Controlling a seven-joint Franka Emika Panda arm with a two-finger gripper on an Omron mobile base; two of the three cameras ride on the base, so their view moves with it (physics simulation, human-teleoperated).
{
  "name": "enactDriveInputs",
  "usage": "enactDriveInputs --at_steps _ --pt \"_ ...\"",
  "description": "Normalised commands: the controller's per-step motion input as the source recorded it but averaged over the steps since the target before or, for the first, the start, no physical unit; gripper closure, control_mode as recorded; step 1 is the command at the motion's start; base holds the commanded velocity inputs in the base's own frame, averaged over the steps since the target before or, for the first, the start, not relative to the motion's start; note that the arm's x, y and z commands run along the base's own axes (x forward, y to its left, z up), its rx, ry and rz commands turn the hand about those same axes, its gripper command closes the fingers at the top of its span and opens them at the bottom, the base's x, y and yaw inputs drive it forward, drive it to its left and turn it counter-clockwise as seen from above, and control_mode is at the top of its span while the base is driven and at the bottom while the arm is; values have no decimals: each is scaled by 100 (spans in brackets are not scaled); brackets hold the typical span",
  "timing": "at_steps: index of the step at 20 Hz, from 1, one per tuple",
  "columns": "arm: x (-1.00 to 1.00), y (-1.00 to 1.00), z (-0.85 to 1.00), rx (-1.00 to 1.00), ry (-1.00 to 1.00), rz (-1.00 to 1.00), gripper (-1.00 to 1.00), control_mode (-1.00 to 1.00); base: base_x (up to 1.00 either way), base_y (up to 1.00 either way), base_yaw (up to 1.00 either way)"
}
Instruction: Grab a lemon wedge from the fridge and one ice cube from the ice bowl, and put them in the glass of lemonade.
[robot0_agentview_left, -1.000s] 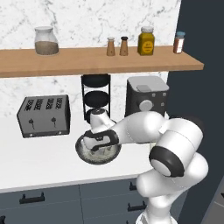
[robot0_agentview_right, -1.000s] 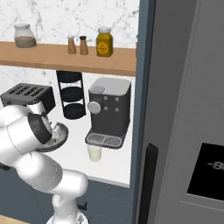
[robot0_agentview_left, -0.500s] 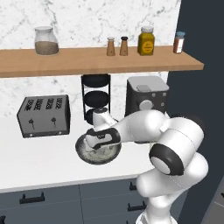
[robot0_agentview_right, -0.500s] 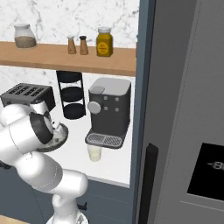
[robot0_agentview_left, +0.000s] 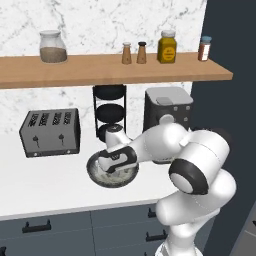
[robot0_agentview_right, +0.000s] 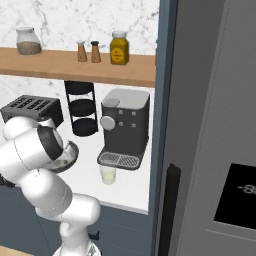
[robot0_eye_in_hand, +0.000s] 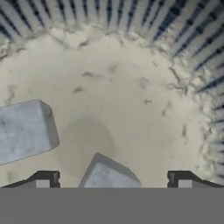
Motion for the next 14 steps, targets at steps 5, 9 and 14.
enactDriveInputs --at_steps 5,9,14 --pt "-1 0 -12 0 0 0 -100 -100 0 0 0" --pt "-15 0 0 0 0 0 -100 -100 0 0 0" --pt "-3 0 0 0 0 0 -100 -100 0 0 0"
